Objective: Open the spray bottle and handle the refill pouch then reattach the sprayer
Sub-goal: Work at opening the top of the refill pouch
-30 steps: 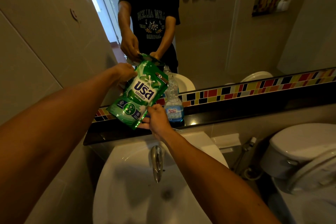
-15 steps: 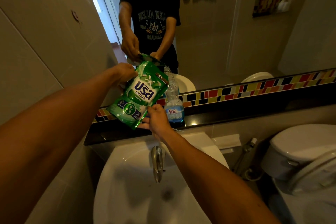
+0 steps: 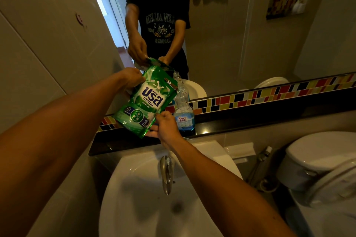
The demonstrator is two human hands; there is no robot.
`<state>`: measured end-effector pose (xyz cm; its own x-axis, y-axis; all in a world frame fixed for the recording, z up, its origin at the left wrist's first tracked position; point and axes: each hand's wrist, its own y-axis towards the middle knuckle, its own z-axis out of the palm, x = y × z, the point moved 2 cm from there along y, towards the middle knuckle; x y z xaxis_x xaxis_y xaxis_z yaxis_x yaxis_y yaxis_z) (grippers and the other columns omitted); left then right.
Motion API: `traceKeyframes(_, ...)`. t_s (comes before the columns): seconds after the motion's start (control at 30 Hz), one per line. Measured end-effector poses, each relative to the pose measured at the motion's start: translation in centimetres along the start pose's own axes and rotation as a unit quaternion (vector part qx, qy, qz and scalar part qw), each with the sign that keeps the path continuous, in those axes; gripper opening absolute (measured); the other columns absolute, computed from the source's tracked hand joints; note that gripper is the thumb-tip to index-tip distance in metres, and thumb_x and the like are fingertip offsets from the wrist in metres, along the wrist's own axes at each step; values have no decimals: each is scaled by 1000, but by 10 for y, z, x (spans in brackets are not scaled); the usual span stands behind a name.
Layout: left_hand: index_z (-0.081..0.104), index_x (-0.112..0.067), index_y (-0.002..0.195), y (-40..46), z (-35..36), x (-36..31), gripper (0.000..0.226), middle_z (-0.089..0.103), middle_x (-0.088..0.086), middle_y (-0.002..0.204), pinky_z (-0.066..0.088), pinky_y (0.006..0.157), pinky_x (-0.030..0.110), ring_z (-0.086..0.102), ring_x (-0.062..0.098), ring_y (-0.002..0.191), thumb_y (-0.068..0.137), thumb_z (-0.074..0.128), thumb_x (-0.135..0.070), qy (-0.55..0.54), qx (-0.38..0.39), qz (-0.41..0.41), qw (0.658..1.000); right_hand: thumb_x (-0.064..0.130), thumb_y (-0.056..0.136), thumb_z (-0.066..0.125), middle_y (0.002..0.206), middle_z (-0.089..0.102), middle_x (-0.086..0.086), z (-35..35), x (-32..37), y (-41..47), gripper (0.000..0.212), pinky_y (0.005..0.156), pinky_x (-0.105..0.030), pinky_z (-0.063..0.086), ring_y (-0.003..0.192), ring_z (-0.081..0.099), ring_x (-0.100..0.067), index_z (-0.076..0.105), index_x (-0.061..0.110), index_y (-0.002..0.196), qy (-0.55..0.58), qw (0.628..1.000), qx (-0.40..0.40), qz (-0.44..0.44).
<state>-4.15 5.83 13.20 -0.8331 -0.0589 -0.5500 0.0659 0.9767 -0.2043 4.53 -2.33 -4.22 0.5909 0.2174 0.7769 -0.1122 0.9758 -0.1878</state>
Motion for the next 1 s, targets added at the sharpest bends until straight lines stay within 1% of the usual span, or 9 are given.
traceKeyframes(0.07, 58, 3, 121, 0, -1, 0, 30, 64, 25, 117, 52, 88, 45, 63, 34, 97, 103, 46, -18, 3, 0, 1, 1000, 16, 110, 41, 125, 67, -30, 0, 0, 0, 7, 67, -47, 66, 103, 73, -43, 45, 11, 111, -2, 1000, 0, -2)
traceKeyframes(0.17, 58, 3, 121, -1, -2, -1, 30, 64, 24, 117, 51, 82, 41, 62, 27, 88, 103, 46, -18, 5, -3, 2, 1000, 16, 109, 41, 124, 67, -30, 1, 0, 1, 8, 60, -42, 65, 94, 75, -38, 45, 10, 112, 5, 1000, 2, -6)
traceKeyframes(0.23, 58, 3, 121, -1, -2, -2, 30, 64, 24, 118, 51, 85, 41, 61, 28, 91, 103, 46, -18, 7, -4, 3, 1000, 16, 109, 40, 123, 67, -30, 1, 0, 1, 8, 58, -39, 64, 89, 75, -34, 45, 10, 111, 7, 1000, 2, -8)
traceKeyframes(0.3, 58, 4, 122, -2, -2, -2, 30, 63, 25, 119, 51, 90, 43, 61, 30, 95, 103, 46, -18, 10, -6, 3, 1000, 15, 110, 40, 124, 67, -30, 1, 1, 0, 8, 57, -38, 63, 88, 75, -33, 45, 10, 111, 7, 1000, 1, -8)
traceKeyframes(0.43, 58, 4, 122, -3, -1, -3, 30, 63, 26, 119, 51, 85, 43, 60, 31, 94, 103, 47, -17, 6, -4, -3, 1000, 15, 110, 40, 127, 65, -31, 1, 2, 0, 6, 58, -41, 65, 89, 75, -35, 45, 11, 109, 6, 1000, 1, -6)
traceKeyframes(0.53, 58, 4, 122, -4, -1, -4, 31, 62, 26, 120, 51, 86, 44, 60, 31, 94, 103, 47, -17, 6, -3, -6, 1000, 15, 110, 40, 128, 64, -32, 1, 2, 0, 6, 58, -41, 65, 87, 74, -34, 43, 9, 111, 5, 1000, 2, -7)
traceKeyframes(0.67, 58, 3, 121, -4, -2, -4, 30, 63, 25, 118, 52, 80, 43, 61, 32, 94, 102, 48, -17, -3, -4, -11, 1000, 15, 110, 39, 128, 64, -32, 1, 2, -1, 8, 59, -40, 65, 91, 74, -35, 43, 8, 113, 1, 1000, 4, -8)
traceKeyframes(0.93, 58, 4, 121, -6, -3, -5, 30, 63, 26, 119, 52, 87, 44, 61, 32, 96, 103, 47, -17, 10, 0, -5, 1000, 15, 109, 42, 127, 65, -32, 3, 1, -1, 5, 61, -43, 65, 87, 75, -32, 46, 11, 110, 6, 1000, 4, -8)
traceKeyframes(1.0, 58, 4, 121, -7, -3, -5, 31, 63, 26, 118, 53, 84, 44, 62, 34, 96, 103, 47, -18, 9, 4, -8, 1000, 14, 109, 42, 126, 65, -32, 3, 0, -1, 5, 60, -43, 65, 83, 76, -30, 46, 11, 108, 6, 1000, 2, -9)
